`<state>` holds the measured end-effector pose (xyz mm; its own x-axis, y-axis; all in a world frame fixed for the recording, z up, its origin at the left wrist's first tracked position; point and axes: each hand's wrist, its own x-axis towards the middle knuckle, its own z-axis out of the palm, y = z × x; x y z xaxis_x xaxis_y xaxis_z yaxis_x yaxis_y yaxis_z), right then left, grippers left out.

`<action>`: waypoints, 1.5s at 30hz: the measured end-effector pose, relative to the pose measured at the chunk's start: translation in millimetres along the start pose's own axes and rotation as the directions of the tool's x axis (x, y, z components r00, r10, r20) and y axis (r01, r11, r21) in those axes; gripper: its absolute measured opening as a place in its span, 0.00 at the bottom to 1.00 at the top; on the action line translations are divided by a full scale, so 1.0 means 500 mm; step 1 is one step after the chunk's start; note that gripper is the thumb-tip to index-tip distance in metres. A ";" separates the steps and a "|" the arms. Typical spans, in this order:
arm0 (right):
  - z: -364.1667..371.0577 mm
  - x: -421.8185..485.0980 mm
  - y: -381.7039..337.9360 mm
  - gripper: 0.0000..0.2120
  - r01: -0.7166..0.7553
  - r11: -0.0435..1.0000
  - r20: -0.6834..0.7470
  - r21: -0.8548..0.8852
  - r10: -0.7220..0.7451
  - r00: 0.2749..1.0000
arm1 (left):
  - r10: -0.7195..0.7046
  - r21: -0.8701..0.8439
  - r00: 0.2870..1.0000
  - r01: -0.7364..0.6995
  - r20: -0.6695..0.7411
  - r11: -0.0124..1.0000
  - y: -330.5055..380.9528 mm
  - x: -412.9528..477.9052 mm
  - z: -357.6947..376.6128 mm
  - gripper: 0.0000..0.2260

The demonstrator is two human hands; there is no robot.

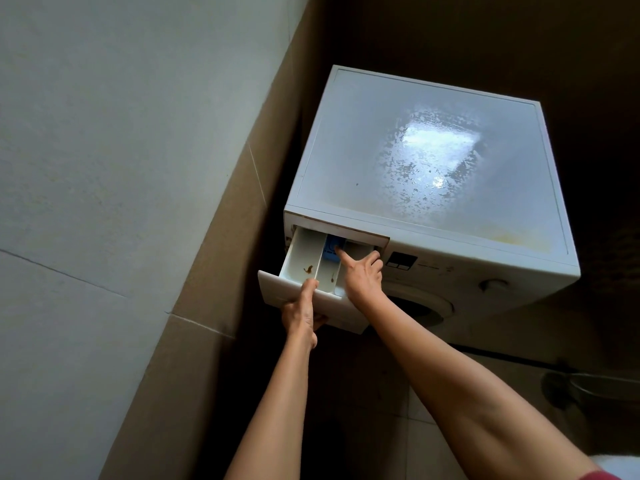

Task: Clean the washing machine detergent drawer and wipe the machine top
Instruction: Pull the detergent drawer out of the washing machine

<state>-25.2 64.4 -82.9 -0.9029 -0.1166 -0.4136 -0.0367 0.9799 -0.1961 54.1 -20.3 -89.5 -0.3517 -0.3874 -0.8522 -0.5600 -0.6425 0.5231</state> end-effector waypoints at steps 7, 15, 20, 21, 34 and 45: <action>0.000 0.001 0.005 0.39 0.040 0.999 0.027 -0.031 -0.039 0.999 | 0.012 -0.094 1.000 -0.015 -0.029 0.995 -0.013 -0.015 0.017 0.39; 0.010 -0.003 -0.001 0.36 0.044 0.998 -0.014 -0.054 -0.044 0.999 | 0.020 0.059 0.999 -0.022 0.040 0.998 -0.006 -0.013 0.018 0.28; 0.020 -0.008 -0.002 0.35 0.037 0.998 -0.039 -0.050 -0.039 0.998 | 0.014 0.070 0.998 -0.019 0.066 0.997 -0.006 -0.016 0.010 0.30; 0.023 -0.011 0.002 0.35 0.038 0.998 -0.043 -0.049 -0.040 0.998 | 0.008 0.064 0.998 -0.012 0.063 0.998 -0.014 -0.019 0.009 0.31; 0.063 -0.081 0.024 0.43 0.081 0.994 -0.077 -0.079 -0.087 0.993 | -0.008 0.014 1.000 0.007 0.021 1.000 -0.083 -0.052 -0.038 0.27; 0.052 -0.198 0.087 0.49 0.067 0.972 -0.122 0.223 -0.041 0.992 | 0.024 0.056 0.998 -0.027 0.050 0.998 -0.136 -0.109 -0.086 0.22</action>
<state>73.6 114.3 -73.4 -0.9463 -0.1357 -0.2934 -0.0009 0.9088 -0.4173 143.7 16.1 -79.2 -0.4019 -0.3697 -0.8377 -0.5913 -0.5938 0.5457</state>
